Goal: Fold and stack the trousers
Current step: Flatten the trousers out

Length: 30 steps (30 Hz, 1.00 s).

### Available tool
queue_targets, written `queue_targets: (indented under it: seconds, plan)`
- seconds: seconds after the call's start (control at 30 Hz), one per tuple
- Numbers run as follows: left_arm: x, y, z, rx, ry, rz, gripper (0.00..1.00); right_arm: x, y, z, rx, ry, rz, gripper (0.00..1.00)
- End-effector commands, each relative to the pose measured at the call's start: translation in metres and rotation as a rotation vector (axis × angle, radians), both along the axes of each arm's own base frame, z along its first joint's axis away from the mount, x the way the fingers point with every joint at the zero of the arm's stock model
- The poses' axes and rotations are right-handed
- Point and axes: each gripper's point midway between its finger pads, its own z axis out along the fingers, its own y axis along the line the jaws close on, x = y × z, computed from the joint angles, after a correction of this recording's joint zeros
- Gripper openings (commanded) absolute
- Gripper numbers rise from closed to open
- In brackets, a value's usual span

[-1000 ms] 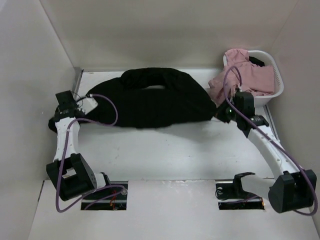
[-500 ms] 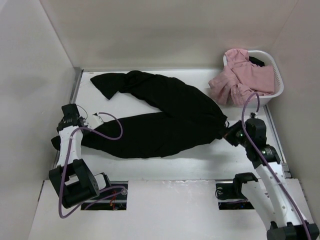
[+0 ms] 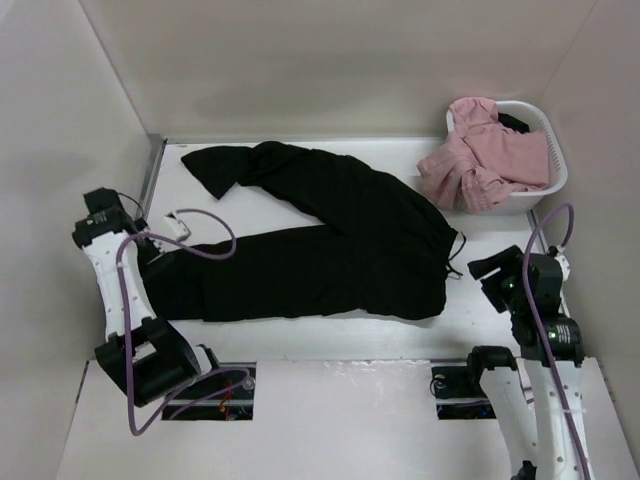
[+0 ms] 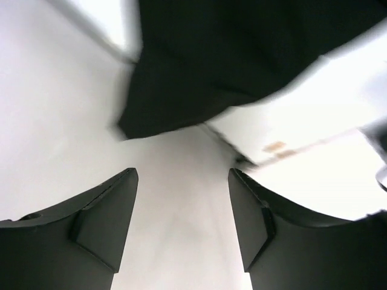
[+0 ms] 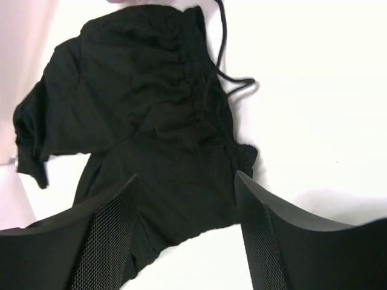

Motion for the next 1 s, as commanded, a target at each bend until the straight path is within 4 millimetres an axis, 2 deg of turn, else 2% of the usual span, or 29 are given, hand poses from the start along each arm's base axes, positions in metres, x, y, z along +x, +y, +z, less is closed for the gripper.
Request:
queue_targets:
  seconds: [0.0, 0.1, 0.2, 0.23, 0.27, 0.33, 0.43, 0.53, 0.63, 0.7, 0.73, 0.77, 0.8, 0.97]
  plan:
    - [0.023, -0.009, 0.008, -0.150, -0.071, 0.013, 0.61, 0.006, 0.001, -0.009, -0.070, 0.066, 0.056, 0.69]
    - [0.064, 0.013, -0.017, -0.055, -0.125, 0.092, 0.61, 0.019, 0.033, -0.035, -0.018, 0.112, 0.141, 0.69]
    - [0.084, 0.024, -0.054, 0.064, -0.089, 0.104, 0.61, 0.018, 0.066, -0.066, -0.026, 0.195, 0.205, 0.76]
    - [0.087, 0.028, -0.064, 0.096, -0.080, 0.109, 0.61, 0.014, 0.075, -0.076, -0.047, 0.226, 0.216, 0.90]
    - [0.089, 0.033, -0.073, 0.124, -0.073, 0.119, 0.61, 0.009, 0.082, -0.087, -0.066, 0.261, 0.222, 1.00]
    - [0.089, 0.041, -0.082, 0.167, -0.069, 0.145, 0.61, -0.003, 0.094, -0.107, -0.079, 0.325, 0.226, 1.00]
    - [0.084, 0.042, -0.092, 0.178, -0.052, 0.158, 0.61, -0.013, 0.106, -0.137, -0.088, 0.415, 0.211, 1.00]
    - [0.082, 0.040, -0.103, 0.182, -0.032, 0.160, 0.61, 0.011, 0.120, -0.140, -0.049, 0.379, 0.188, 1.00]
    - [0.082, 0.040, -0.107, 0.186, -0.038, 0.172, 0.60, 0.030, 0.113, -0.147, -0.018, 0.371, 0.123, 1.00]
    - [0.086, 0.042, -0.104, 0.191, -0.070, 0.188, 0.60, 0.034, 0.098, -0.152, -0.013, 0.363, 0.065, 0.68]
    - [0.087, 0.043, -0.101, 0.192, -0.088, 0.199, 0.60, 0.036, 0.090, -0.150, -0.011, 0.344, 0.038, 0.37]
    - [0.088, 0.045, -0.096, 0.192, -0.112, 0.212, 0.60, 0.034, 0.081, -0.147, -0.006, 0.330, 0.008, 0.13]
    - [0.091, 0.047, -0.089, 0.194, -0.142, 0.221, 0.61, 0.029, 0.070, -0.143, -0.001, 0.325, -0.028, 0.00]
    - [0.099, 0.051, -0.053, 0.178, -0.266, 0.239, 0.65, -0.026, 0.000, -0.115, -0.041, 0.358, -0.286, 0.00]
